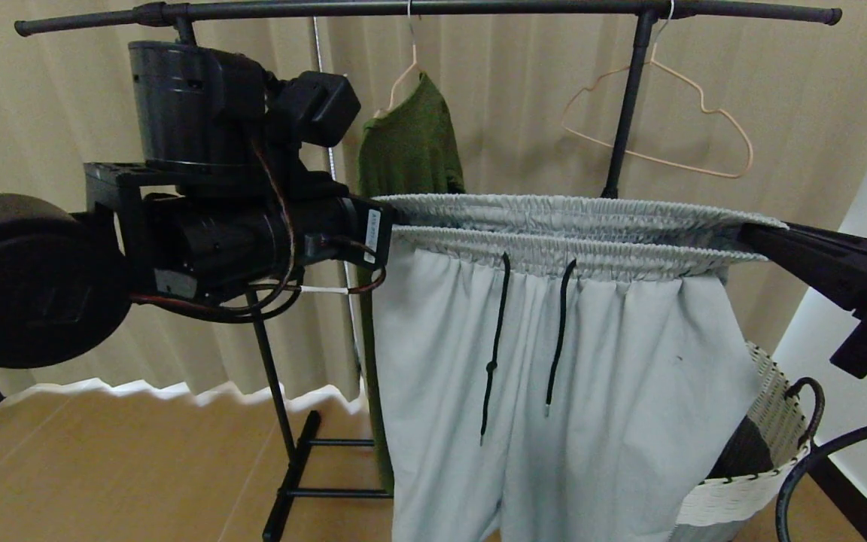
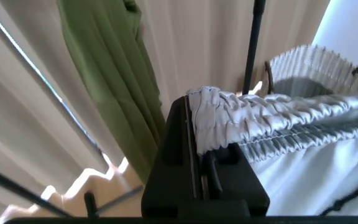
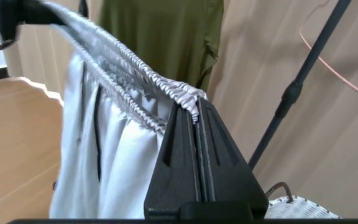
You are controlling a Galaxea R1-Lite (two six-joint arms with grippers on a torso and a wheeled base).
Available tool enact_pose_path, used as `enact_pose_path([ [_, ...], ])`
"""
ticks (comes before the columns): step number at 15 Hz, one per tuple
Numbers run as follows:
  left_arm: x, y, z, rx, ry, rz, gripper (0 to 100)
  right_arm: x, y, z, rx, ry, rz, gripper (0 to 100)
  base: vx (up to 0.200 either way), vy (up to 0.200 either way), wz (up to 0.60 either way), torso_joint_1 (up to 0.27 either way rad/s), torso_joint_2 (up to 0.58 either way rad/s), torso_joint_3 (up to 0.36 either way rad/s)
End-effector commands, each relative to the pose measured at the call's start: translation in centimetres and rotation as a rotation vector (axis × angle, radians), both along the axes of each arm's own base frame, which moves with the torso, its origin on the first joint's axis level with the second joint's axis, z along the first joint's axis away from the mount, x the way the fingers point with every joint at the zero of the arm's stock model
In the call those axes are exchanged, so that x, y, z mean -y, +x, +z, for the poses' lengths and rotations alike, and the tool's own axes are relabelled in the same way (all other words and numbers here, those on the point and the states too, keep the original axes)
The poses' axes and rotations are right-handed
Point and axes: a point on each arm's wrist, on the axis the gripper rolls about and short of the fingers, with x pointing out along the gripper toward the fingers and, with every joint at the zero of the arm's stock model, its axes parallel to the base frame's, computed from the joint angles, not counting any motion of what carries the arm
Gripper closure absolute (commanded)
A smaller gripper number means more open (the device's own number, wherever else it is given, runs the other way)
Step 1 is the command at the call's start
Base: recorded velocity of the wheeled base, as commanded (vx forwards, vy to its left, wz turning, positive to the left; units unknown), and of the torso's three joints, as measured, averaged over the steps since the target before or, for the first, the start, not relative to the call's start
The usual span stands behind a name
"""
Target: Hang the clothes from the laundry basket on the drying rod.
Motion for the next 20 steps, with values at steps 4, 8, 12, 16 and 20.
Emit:
enact_pose_path([
  [4, -3.2, -5.0, 1.1, 0.026, -0.014, -0.035, 100, -0.3, 5.0, -0.4, -0.061, -0.026, -0.098, 100, 0.000, 0.000, 0.00, 0.000, 0.00, 0.000],
  [8, -5.3, -8.6, 1.8, 0.057, -0.051, -0.140, 100, -1.0, 9.8, 0.7, -0.029, -0.007, -0.141, 100, 0.000, 0.000, 0.00, 0.000, 0.00, 0.000],
  [12, -6.6, -12.1, 3.3, 0.124, -0.108, -0.287, 100, -2.5, 12.7, 1.7, 0.061, 0.031, -0.121, 100, 0.000, 0.000, 0.00, 0.000, 0.00, 0.000],
  [16, -5.9, -14.1, 3.3, 0.140, -0.110, -0.397, 100, -4.0, 13.6, 1.7, 0.063, 0.034, -0.085, 100, 0.000, 0.000, 0.00, 0.000, 0.00, 0.000],
  [20, -5.5, -13.8, 2.4, 0.148, -0.047, -0.410, 100, -4.3, 13.7, 1.4, 0.052, 0.032, -0.077, 100, 0.000, 0.000, 0.00, 0.000, 0.00, 0.000],
])
